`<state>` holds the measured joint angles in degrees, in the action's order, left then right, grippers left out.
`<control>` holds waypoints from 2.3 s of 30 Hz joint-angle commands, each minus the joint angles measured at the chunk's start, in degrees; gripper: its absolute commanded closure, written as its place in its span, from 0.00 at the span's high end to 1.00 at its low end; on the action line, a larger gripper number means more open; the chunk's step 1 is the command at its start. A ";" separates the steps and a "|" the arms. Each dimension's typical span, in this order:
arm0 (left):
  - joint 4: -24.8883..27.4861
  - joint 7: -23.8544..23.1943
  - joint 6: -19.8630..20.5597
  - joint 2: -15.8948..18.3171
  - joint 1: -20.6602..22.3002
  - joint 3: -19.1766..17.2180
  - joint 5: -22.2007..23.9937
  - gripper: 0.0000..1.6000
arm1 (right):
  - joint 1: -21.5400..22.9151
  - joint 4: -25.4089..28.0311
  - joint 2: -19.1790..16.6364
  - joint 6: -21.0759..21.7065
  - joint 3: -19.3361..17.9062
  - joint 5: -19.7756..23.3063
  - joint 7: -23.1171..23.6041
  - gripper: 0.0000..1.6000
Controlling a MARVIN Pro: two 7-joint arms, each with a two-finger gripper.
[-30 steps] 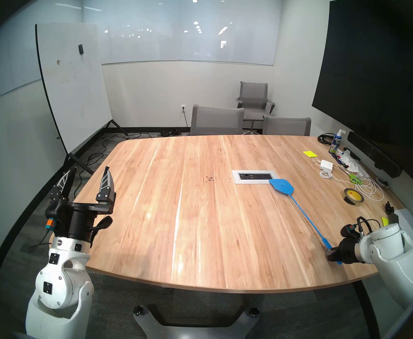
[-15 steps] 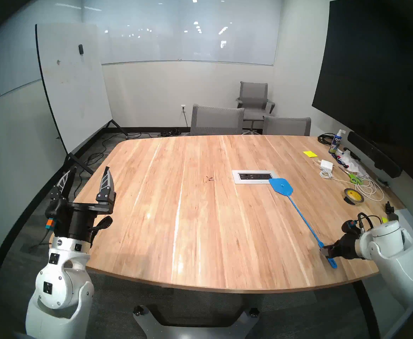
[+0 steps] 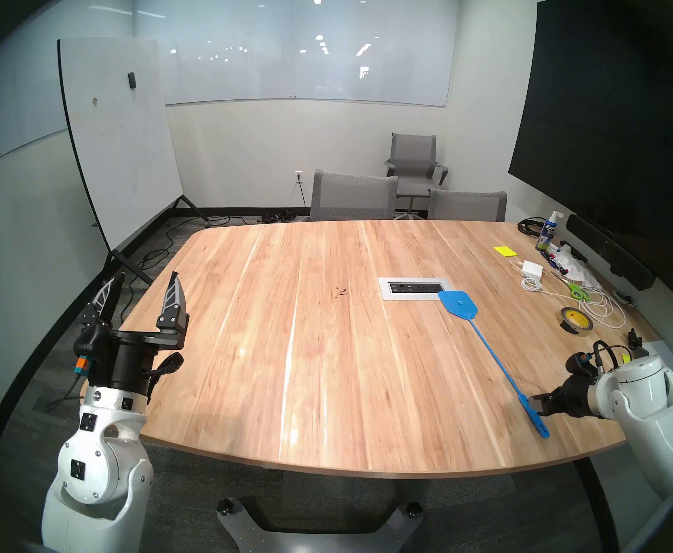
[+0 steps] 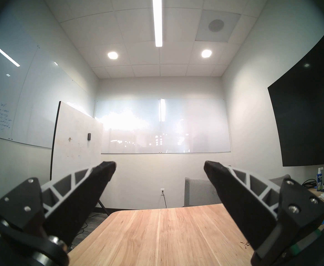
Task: Swat a bug on table
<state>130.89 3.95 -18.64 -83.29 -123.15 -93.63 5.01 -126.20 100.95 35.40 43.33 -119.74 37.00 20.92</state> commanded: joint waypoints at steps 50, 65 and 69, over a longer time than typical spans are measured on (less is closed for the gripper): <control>1.23 -0.07 -0.19 0.03 0.12 0.08 -0.03 1.00 | -0.83 0.85 33.10 -43.15 -6.81 -9.72 13.56 1.00; 1.36 -0.07 -0.09 0.04 0.04 0.08 -0.02 1.00 | -0.82 0.13 36.52 -54.22 -7.25 -11.94 17.44 1.00; 1.37 -0.07 -0.08 0.04 0.03 0.07 -0.02 1.00 | -0.59 -0.03 36.78 -54.65 -7.35 -12.23 17.68 1.00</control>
<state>130.90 3.95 -18.64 -83.29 -123.15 -93.63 5.01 -127.28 100.53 71.60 -8.93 -126.87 24.78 38.58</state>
